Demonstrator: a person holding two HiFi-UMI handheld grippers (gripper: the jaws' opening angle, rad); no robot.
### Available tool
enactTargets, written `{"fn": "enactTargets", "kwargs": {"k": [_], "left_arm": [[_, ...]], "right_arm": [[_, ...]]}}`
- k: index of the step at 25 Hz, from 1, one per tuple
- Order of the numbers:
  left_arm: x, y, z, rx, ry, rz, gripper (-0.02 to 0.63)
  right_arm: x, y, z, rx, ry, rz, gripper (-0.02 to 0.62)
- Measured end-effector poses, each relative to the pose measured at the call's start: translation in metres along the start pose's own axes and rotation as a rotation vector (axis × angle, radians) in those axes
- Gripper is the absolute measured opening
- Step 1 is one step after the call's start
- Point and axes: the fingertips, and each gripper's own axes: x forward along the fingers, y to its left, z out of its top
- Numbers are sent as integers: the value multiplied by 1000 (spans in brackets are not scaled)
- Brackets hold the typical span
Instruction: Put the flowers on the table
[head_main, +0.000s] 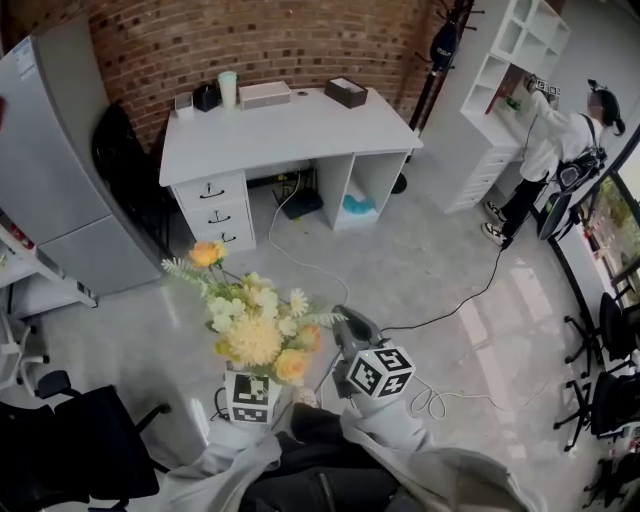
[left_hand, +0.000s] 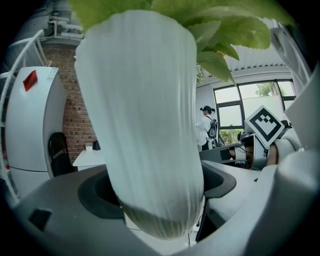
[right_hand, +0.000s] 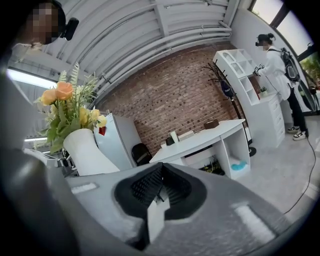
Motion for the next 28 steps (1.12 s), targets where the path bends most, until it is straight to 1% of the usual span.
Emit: {"fn": "enactTargets", "kwargs": {"k": [6, 13, 19, 24, 28], "left_arm": [[50, 1, 9, 9, 2, -5, 453], [91, 4, 23, -1, 31, -20, 453], [103, 8, 14, 1, 29, -51, 453], [130, 18, 25, 1, 35, -51, 453], [144, 26, 15, 8, 29, -54, 453]], "right_arm": [[29, -33, 21, 6, -12, 20, 0], [50, -65, 40, 27, -16, -11, 0], [58, -70, 29, 32, -13, -24, -1], [77, -82, 42, 39, 0, -26, 0], [91, -88, 37, 26, 0, -24, -1]]}}
